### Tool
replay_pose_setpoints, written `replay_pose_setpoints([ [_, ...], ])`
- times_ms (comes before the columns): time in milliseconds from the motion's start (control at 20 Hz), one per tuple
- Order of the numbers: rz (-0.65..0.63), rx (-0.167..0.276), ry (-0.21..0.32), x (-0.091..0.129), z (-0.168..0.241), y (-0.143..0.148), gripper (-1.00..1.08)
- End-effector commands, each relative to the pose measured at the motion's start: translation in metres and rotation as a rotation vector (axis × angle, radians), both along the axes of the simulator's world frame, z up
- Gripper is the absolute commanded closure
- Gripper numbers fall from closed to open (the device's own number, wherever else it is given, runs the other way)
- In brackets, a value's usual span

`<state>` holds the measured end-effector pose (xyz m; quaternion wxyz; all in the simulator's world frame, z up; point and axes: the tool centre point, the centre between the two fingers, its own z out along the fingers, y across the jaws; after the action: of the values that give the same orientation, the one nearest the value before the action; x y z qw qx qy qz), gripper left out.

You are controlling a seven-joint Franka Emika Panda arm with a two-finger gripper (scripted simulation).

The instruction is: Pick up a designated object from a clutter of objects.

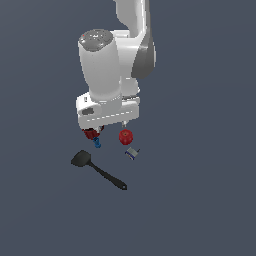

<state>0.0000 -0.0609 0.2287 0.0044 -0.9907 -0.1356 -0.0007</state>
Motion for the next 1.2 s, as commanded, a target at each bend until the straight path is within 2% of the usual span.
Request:
replay_pose_setpoints([
  [0,0.046,-0.001,-0.001,-0.002,-0.014,-0.011,-0.92],
  [750,0.314,-0.007,-0.002,-0.030,-0.092,-0.070,-0.92],
  [1150,0.423,-0.008,-0.002,-0.046,-0.121,-0.091,-0.92],
])
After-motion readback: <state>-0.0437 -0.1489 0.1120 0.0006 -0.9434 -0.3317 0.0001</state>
